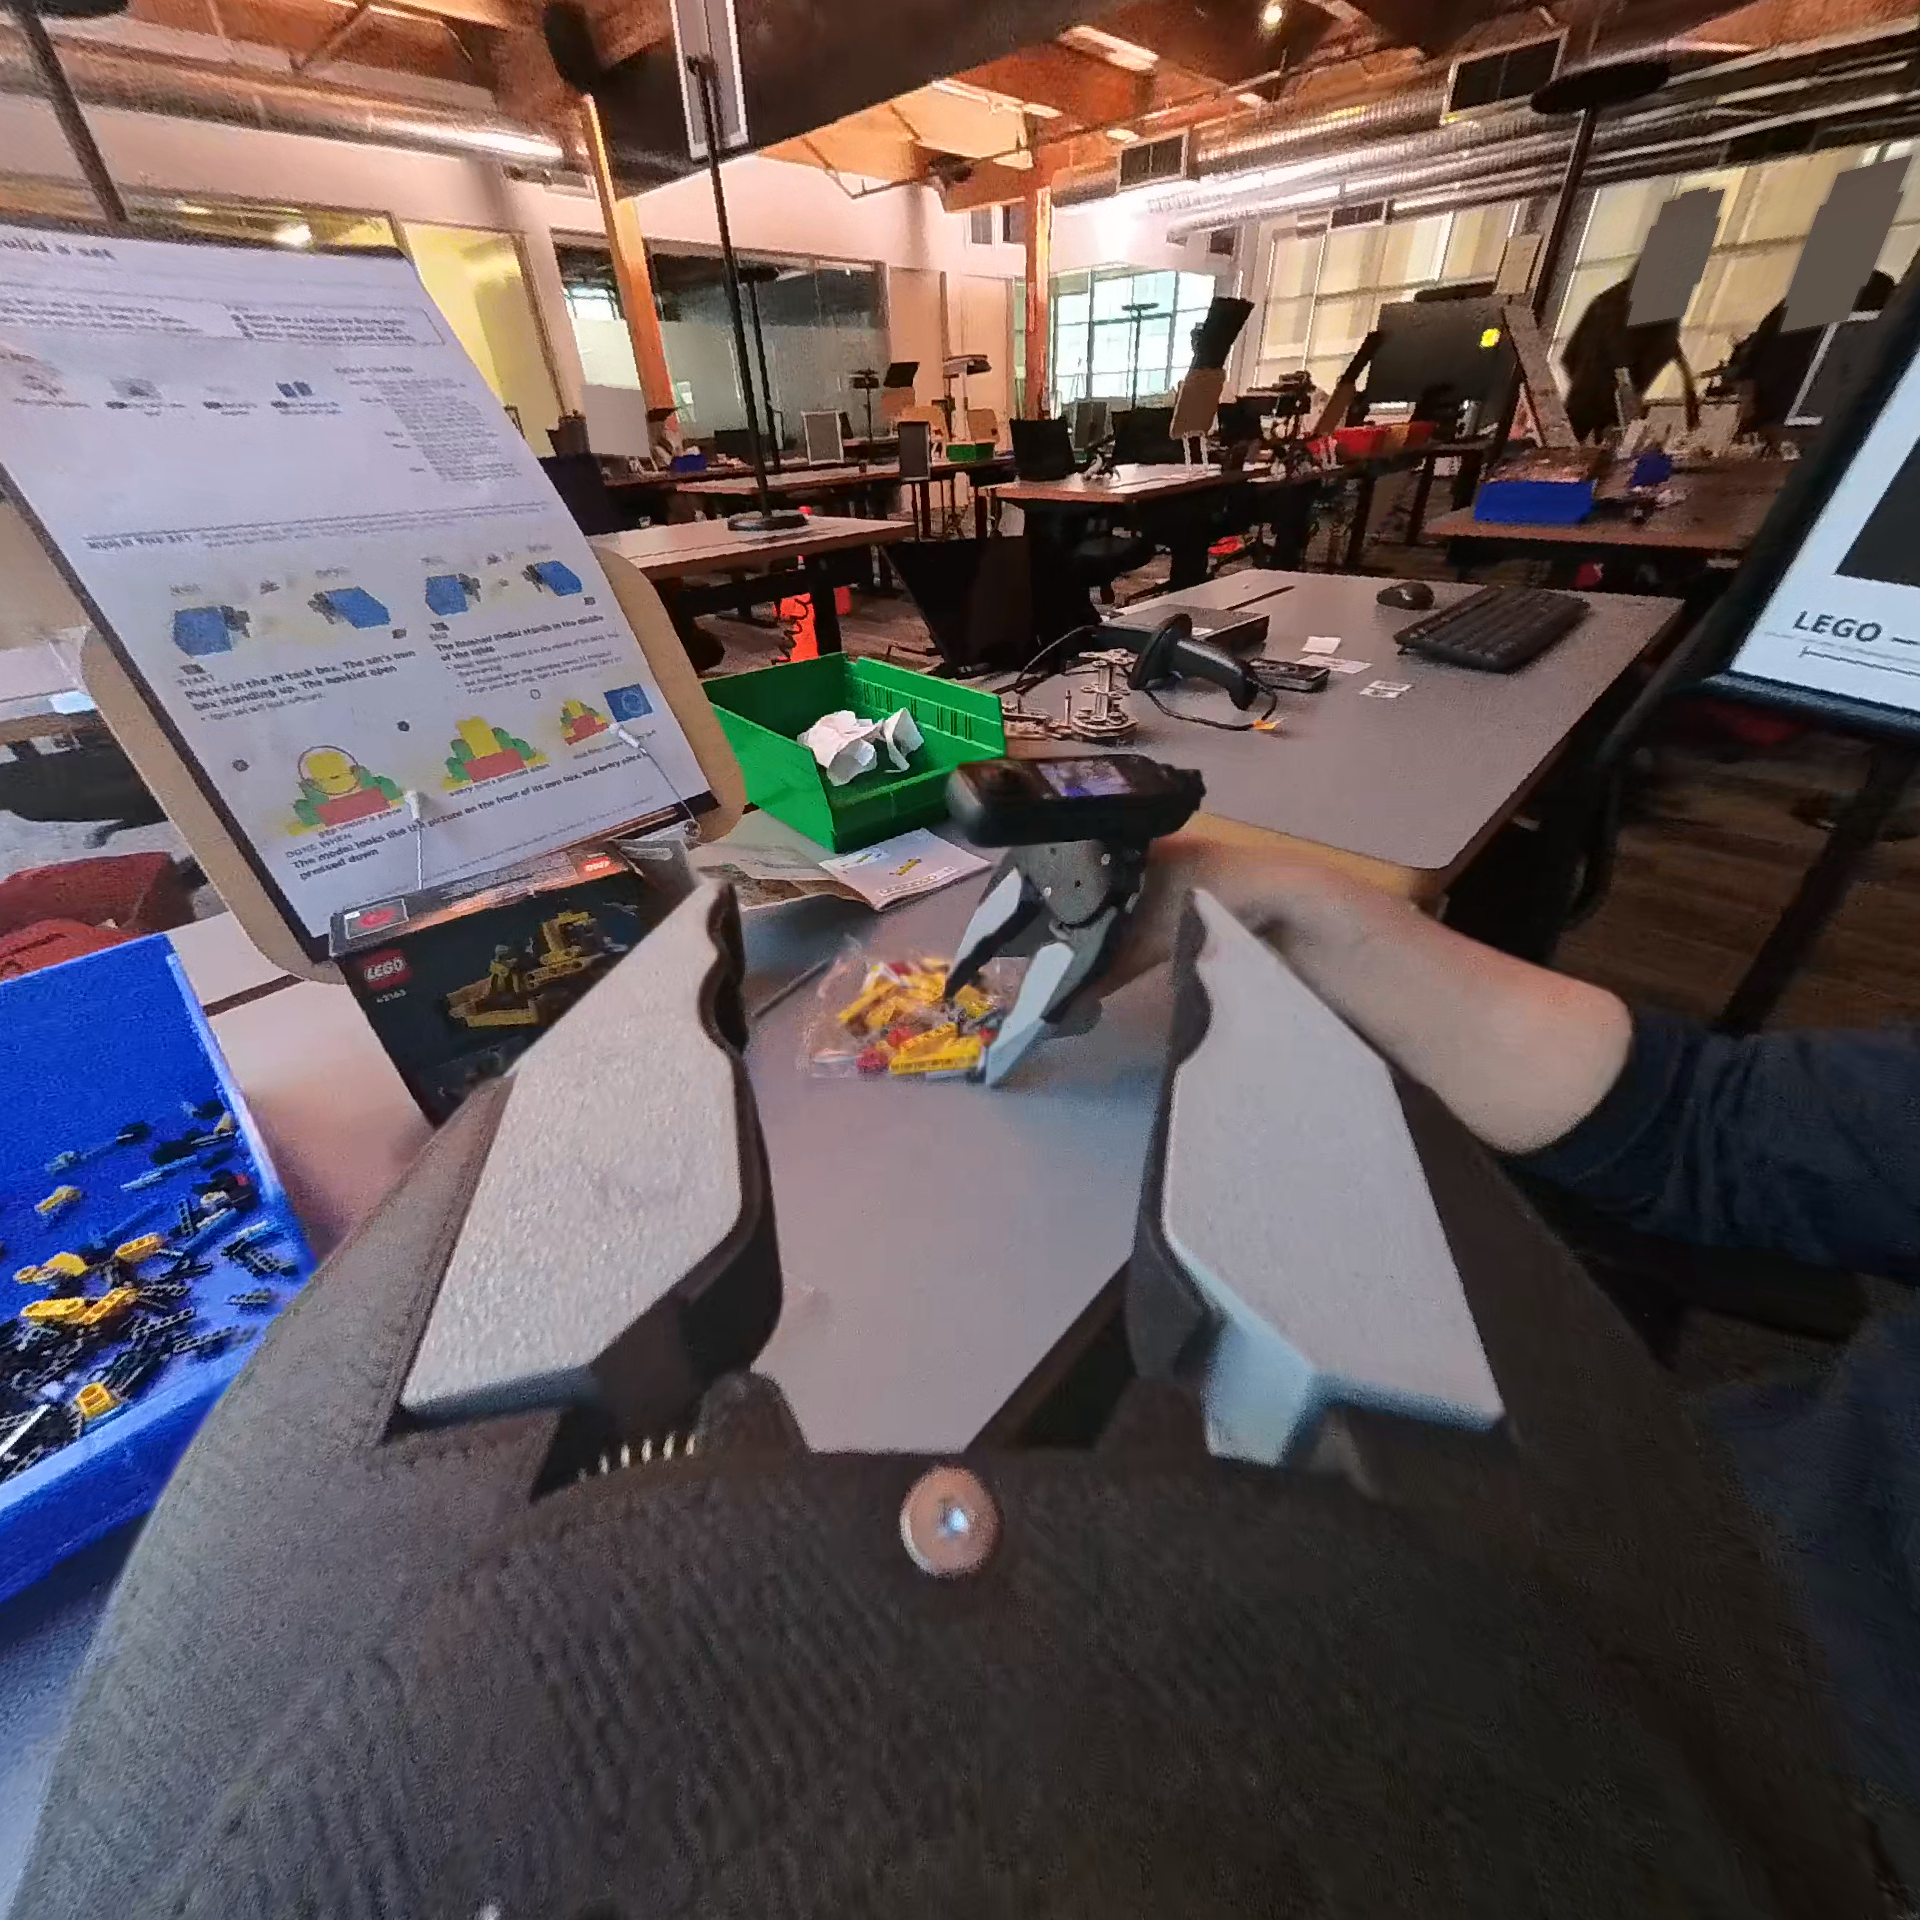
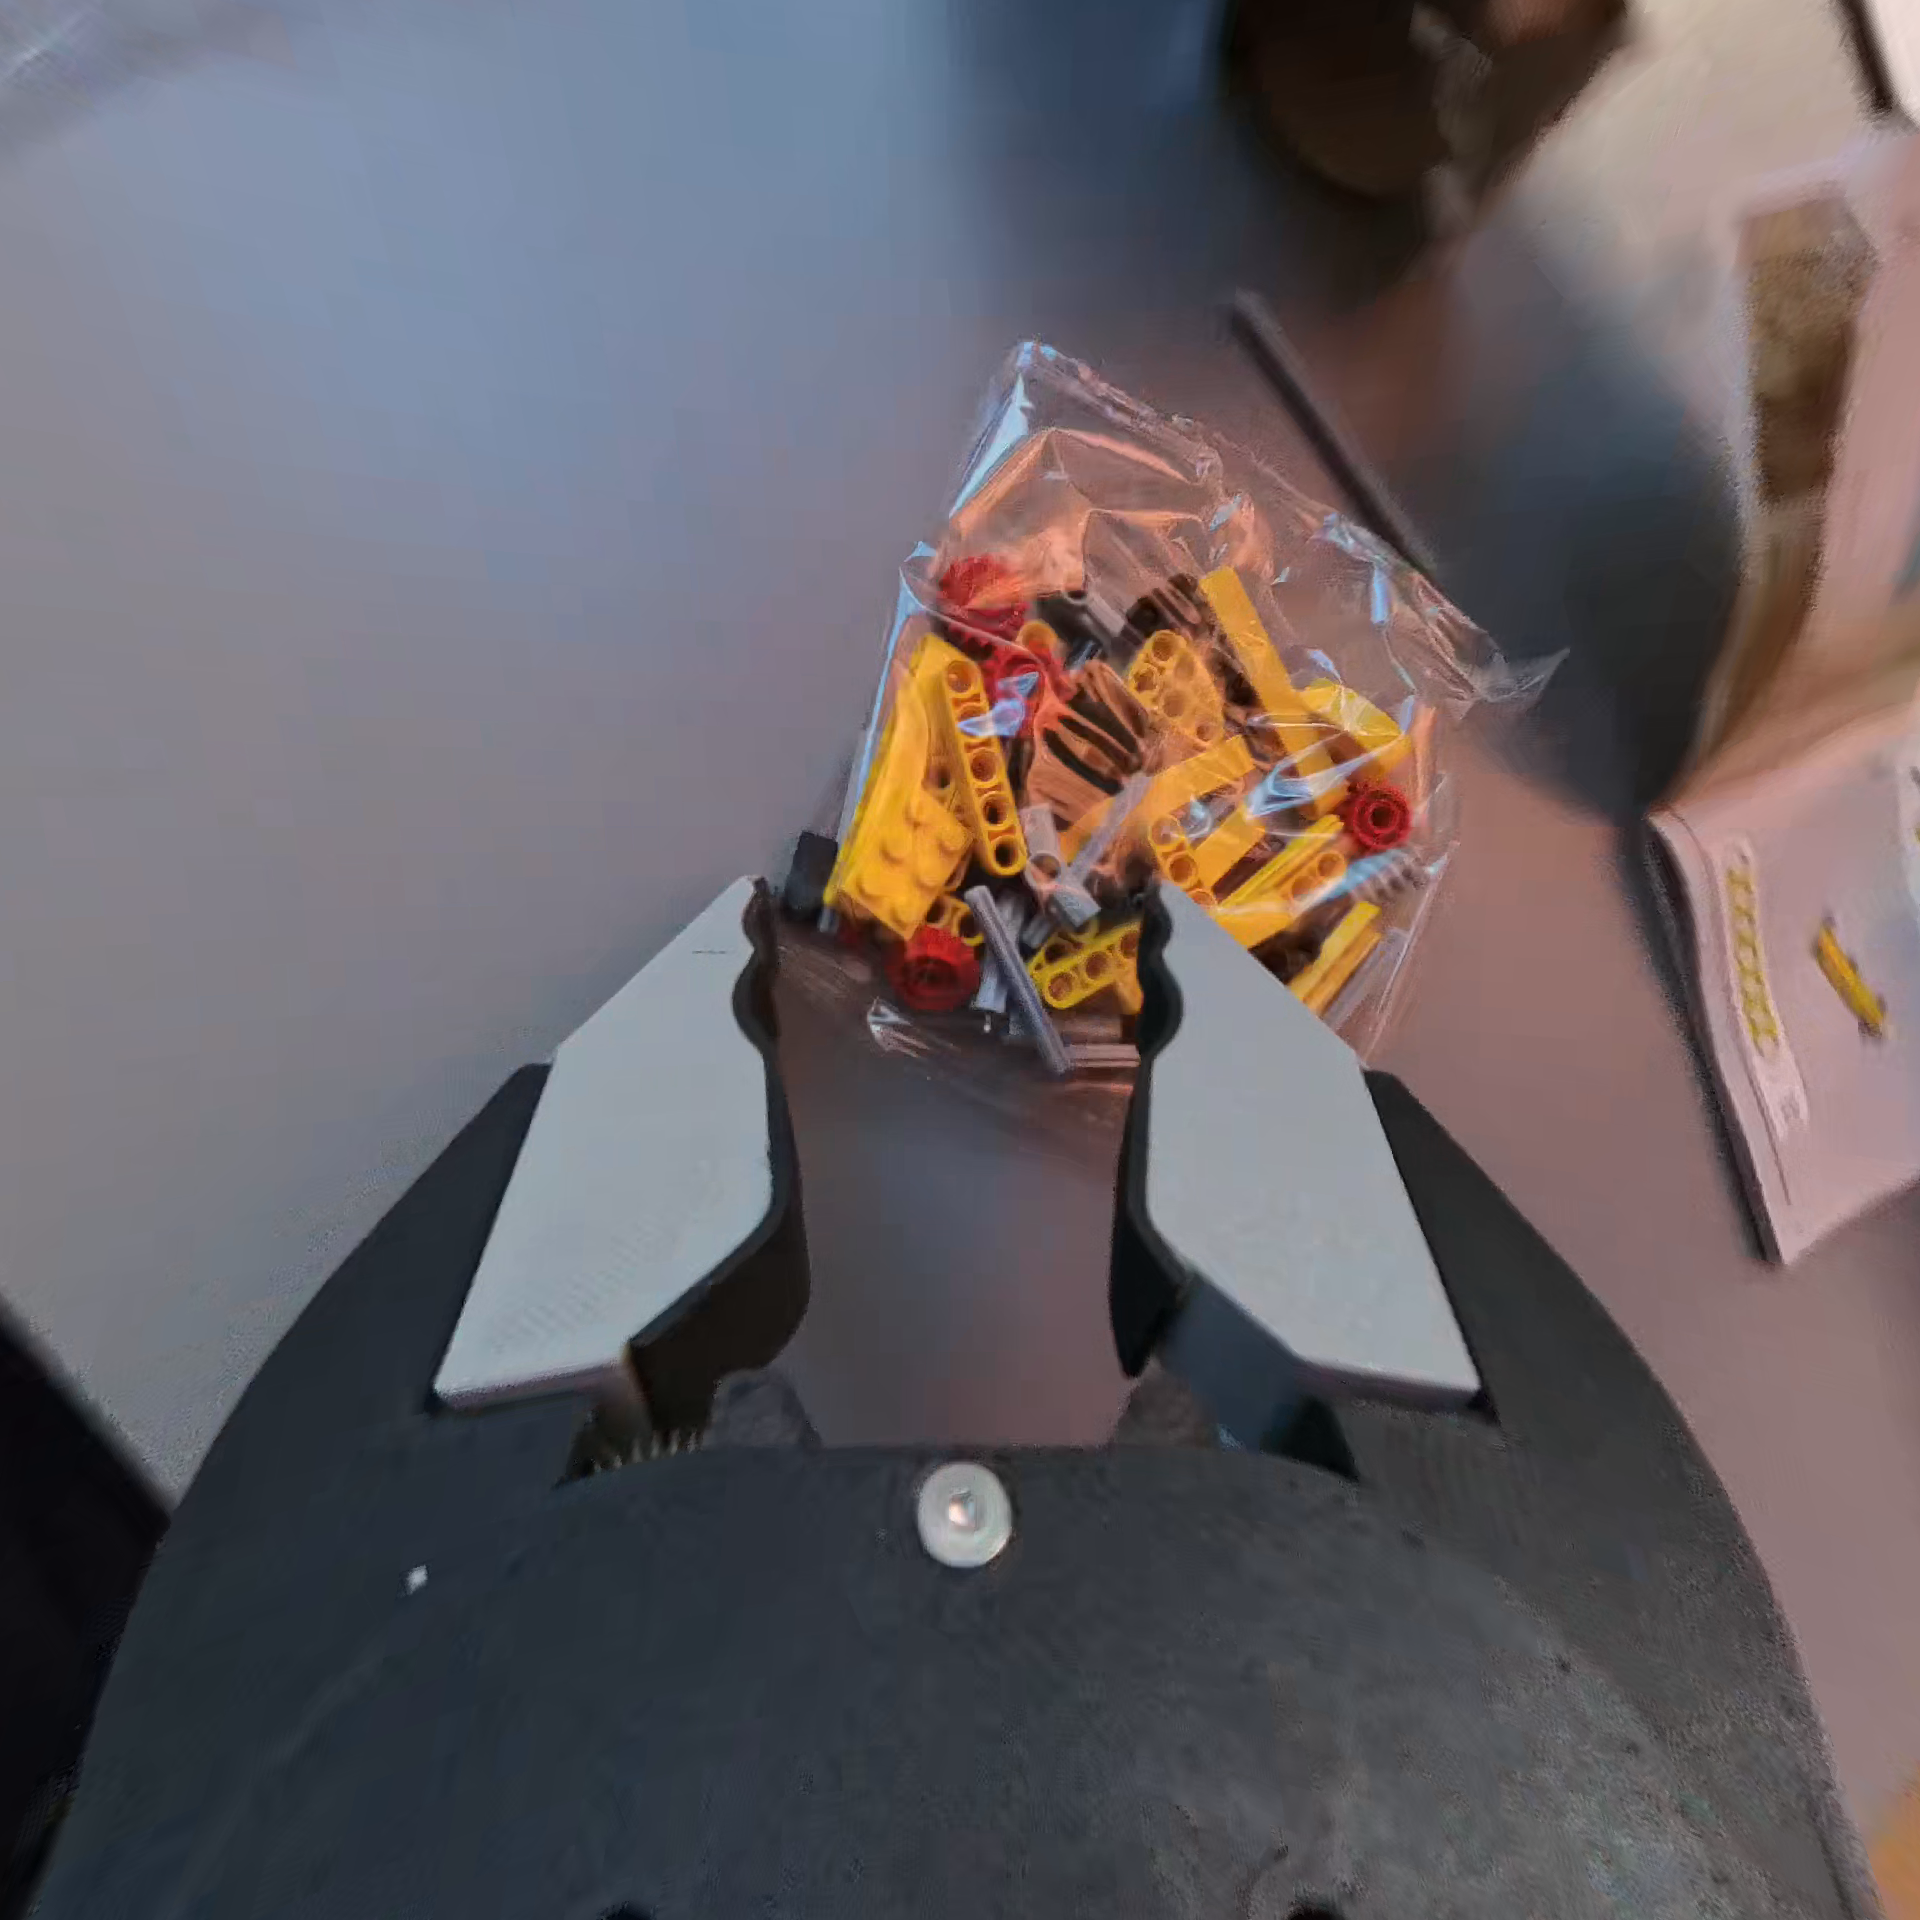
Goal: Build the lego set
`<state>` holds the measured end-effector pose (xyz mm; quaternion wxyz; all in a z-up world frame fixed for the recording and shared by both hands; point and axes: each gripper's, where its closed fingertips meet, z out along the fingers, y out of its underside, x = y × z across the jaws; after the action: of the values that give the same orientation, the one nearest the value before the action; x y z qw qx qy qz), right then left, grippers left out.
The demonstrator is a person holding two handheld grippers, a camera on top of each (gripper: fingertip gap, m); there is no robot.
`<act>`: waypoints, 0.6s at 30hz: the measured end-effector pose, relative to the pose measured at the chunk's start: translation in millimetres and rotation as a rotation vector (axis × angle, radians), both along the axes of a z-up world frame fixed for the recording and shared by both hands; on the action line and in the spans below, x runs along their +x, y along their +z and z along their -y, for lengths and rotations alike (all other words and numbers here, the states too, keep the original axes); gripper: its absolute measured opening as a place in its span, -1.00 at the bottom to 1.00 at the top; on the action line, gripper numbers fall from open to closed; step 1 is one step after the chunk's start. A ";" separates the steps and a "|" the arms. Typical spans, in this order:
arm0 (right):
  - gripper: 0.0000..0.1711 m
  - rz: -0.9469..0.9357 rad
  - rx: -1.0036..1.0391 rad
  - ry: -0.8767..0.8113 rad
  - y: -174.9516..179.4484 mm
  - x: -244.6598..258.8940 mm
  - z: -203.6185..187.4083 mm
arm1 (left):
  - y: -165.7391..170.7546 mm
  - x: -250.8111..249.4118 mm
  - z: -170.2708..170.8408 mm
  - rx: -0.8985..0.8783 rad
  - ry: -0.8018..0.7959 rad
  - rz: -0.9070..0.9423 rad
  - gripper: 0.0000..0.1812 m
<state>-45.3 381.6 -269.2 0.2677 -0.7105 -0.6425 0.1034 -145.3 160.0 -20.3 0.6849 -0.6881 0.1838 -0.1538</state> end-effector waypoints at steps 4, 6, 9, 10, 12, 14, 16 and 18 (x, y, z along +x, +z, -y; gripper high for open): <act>-0.19 -0.018 -0.066 0.148 11.6 -3.9 35.6 | -9.4 6.3 -4.9 -0.024 -0.008 -0.035 -0.13; -0.21 -0.068 -0.043 0.122 26.9 -3.5 30.6 | -12.2 7.1 -6.2 -0.027 -0.003 -0.051 -0.13; -0.15 -0.143 -0.052 0.053 41.3 5.6 16.1 | -12.3 7.7 -6.0 -0.027 -0.006 -0.050 -0.14; -0.11 -0.167 -0.062 0.008 42.1 10.2 6.5 | -12.1 7.5 -6.0 -0.026 -0.007 -0.048 -0.14; -0.09 -0.223 -0.116 -0.093 38.3 16.5 -14.1 | -13.6 7.4 -7.0 -0.029 -0.008 -0.049 -0.15; -0.23 -0.307 -0.154 -0.172 33.2 16.1 -35.5 | -17.8 8.3 -8.6 -0.047 -0.014 -0.054 -0.15; -0.30 -0.342 -0.231 -0.205 21.3 14.7 -42.6 | -22.4 9.8 -9.9 -0.065 -0.021 -0.065 -0.15; -0.22 -0.334 -0.334 -0.167 8.5 9.1 -32.1 | -25.0 10.6 -10.7 -0.068 -0.020 -0.083 -0.15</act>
<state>-36.1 413.7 -260.7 0.2566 -0.7687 -0.5022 0.3018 -134.7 170.7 -45.3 0.6514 -0.7147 0.2136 -0.1384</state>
